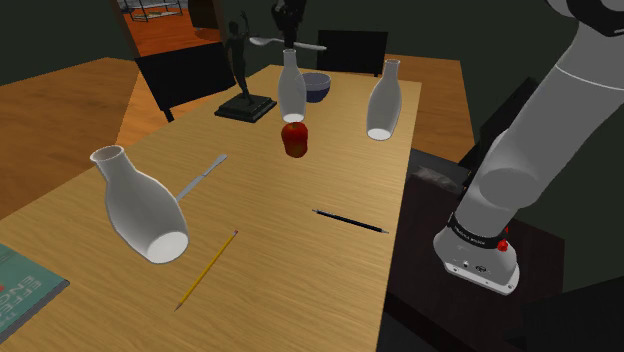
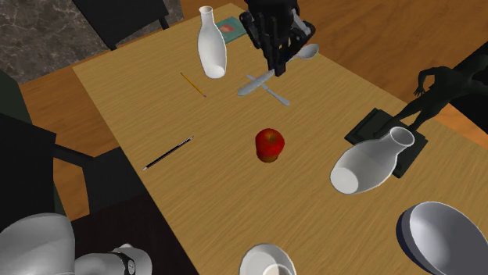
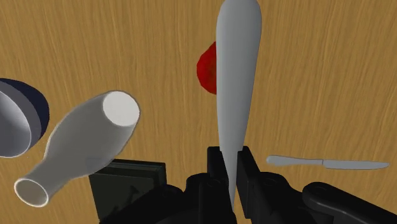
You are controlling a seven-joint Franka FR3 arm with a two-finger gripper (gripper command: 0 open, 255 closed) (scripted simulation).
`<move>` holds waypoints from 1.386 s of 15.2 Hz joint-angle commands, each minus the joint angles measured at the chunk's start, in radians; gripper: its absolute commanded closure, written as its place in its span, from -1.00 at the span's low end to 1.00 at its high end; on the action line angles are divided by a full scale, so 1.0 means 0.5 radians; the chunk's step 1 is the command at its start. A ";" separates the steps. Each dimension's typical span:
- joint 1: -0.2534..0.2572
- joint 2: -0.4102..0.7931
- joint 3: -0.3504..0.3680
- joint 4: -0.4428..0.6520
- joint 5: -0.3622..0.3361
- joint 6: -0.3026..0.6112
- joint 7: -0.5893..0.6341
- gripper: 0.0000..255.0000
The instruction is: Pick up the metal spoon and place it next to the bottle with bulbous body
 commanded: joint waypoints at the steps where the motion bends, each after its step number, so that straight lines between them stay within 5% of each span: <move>1: -0.044 -0.062 -0.068 -0.076 0.026 0.031 -0.113 1.00; 12: -0.244 -0.279 -0.440 -0.327 0.084 0.122 -0.682 1.00; 21: -0.242 -0.349 -0.444 -0.644 0.086 0.369 -0.668 1.00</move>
